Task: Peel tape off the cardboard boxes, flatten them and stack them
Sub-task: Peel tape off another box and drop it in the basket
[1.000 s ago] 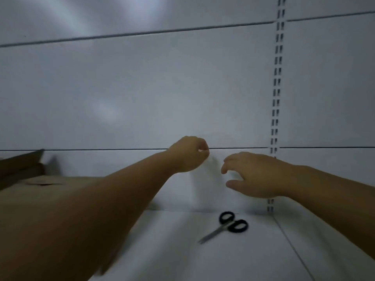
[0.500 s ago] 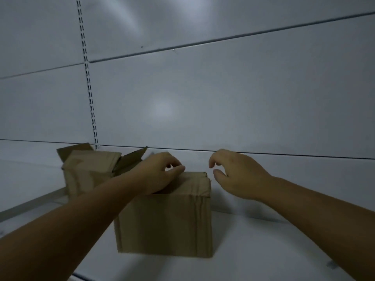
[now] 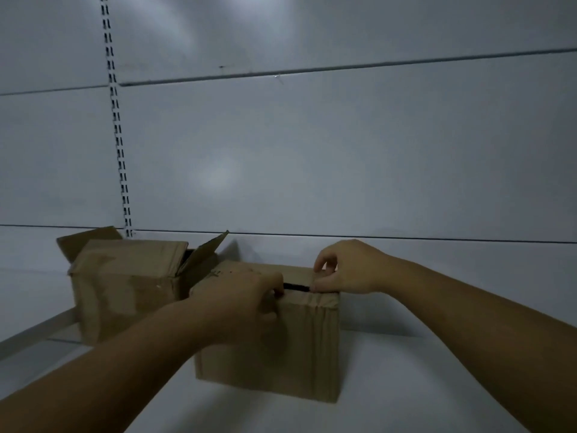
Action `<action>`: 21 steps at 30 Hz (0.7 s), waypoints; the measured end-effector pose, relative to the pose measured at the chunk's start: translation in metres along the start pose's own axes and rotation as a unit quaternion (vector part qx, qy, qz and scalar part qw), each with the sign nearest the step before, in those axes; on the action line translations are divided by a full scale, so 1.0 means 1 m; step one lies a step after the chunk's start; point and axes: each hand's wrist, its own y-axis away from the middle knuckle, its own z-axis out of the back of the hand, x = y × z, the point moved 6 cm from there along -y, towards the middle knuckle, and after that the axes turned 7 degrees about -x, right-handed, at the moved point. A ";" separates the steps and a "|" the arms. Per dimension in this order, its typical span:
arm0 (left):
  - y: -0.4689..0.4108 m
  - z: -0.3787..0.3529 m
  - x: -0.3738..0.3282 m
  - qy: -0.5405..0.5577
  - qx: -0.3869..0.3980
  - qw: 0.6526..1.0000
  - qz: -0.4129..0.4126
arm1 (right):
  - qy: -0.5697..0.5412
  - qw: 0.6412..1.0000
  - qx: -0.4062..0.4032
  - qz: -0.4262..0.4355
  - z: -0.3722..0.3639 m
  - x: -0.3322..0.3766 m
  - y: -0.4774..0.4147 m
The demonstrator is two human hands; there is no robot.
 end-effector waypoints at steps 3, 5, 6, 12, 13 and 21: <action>0.010 0.003 -0.006 0.034 -0.009 0.999 -0.023 | 0.038 0.999 0.009 -0.012 -0.004 0.014 -0.003; 0.016 0.004 -0.008 0.036 -0.035 0.998 -0.026 | 0.057 0.998 0.016 -0.010 -0.011 0.020 -0.005; 0.018 0.004 -0.008 0.034 -0.048 0.998 -0.024 | 0.078 0.997 0.013 0.000 -0.014 0.023 -0.005; 0.031 0.016 -0.012 0.136 -0.122 0.983 -0.017 | 0.171 0.960 -0.214 0.065 0.031 0.042 0.008; 0.034 0.017 -0.017 0.154 -0.136 0.978 -0.023 | 0.162 0.954 -0.246 0.062 0.045 0.043 0.013; 0.073 -0.054 -0.043 0.175 -0.175 0.965 -0.086 | 0.112 0.946 -0.261 0.154 0.076 0.071 0.085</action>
